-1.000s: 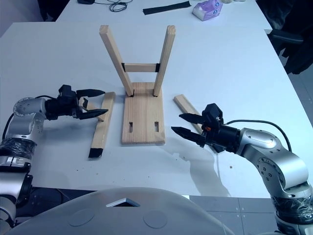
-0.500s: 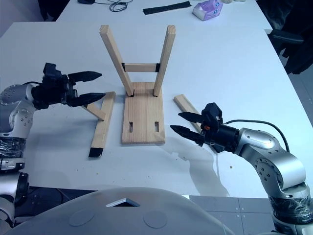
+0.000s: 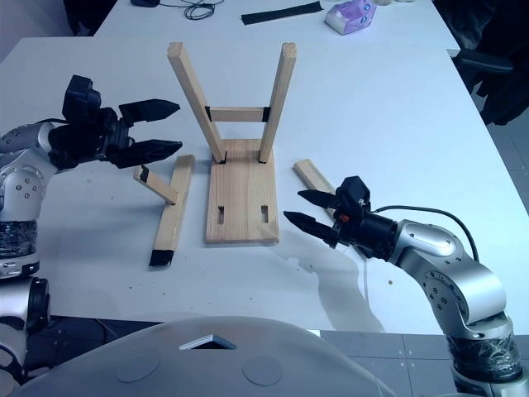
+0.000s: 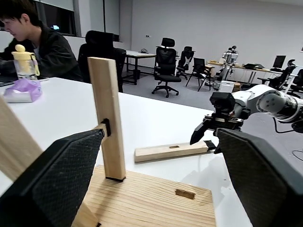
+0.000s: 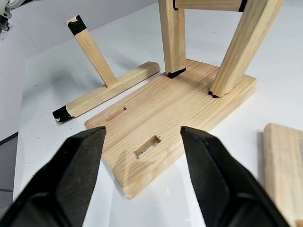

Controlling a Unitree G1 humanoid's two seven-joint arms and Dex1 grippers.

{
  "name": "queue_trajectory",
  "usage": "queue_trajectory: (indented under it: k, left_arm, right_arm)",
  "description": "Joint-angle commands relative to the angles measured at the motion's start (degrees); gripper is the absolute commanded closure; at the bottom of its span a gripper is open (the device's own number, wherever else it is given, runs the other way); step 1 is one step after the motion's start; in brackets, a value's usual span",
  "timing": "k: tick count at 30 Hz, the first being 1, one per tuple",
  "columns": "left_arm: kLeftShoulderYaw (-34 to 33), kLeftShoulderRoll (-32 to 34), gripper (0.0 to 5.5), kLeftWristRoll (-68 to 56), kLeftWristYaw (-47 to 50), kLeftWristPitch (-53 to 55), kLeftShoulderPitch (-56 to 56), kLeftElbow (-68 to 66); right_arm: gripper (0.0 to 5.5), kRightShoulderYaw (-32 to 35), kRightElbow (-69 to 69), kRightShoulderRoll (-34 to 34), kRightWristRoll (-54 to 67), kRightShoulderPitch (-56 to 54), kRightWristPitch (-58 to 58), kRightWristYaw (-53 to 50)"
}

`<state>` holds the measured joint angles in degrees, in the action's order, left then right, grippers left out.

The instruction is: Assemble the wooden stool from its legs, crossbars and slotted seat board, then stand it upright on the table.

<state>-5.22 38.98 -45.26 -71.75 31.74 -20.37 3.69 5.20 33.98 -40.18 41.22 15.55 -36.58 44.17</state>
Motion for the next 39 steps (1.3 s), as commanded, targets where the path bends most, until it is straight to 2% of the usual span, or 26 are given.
queue_trajectory:
  k: [1, 11, 19, 23, 27, 29, 33, 39]
  left_arm:
    - [-0.8, 1.0, 1.10, -0.4, -0.4, 1.3, -0.2, 0.6]
    - [-4.7, 1.3, 1.10, -6.1, 1.0, 7.7, -8.1, -0.3]
    - [-6.3, 1.5, 1.10, -6.9, 1.1, 8.9, -9.1, -0.6]
    - [-3.5, -1.4, 1.10, -2.9, 0.3, 4.8, -3.0, -2.3]
    - [2.7, -2.6, 1.10, 7.2, -3.3, -6.0, 9.0, -7.8]
    - [4.6, -2.6, 1.10, 10.7, -5.3, -10.4, 11.4, -11.6]
    - [4.3, -2.8, 1.10, 10.6, -5.5, -12.2, 8.4, -15.2]
    - [1.5, -3.9, 1.10, 2.8, -1.8, -4.0, 0.7, -9.0]
  right_arm:
    - [2.59, 0.1, 1.1, 0.4, -0.5, 0.5, 0.2, -0.8]
    - [2.59, 0.2, 2.5, 0.8, 0.2, 0.6, -0.1, -1.7]
    - [2.59, 0.1, 3.0, 0.7, 0.7, 0.7, -0.3, -1.7]
    - [2.59, 0.0, 2.6, 0.4, 0.8, 0.9, -0.5, -1.2]
    - [2.59, -1.2, 1.5, -0.3, 0.6, -0.8, -1.1, -0.2]
    - [2.59, -0.8, 1.5, -0.6, 1.1, -0.8, -1.3, 0.0]
    - [2.59, -0.3, 1.8, -0.7, 1.4, -0.3, -1.4, 0.0]
    - [2.59, -0.5, 3.2, 0.8, 1.4, 1.2, -0.9, -1.7]
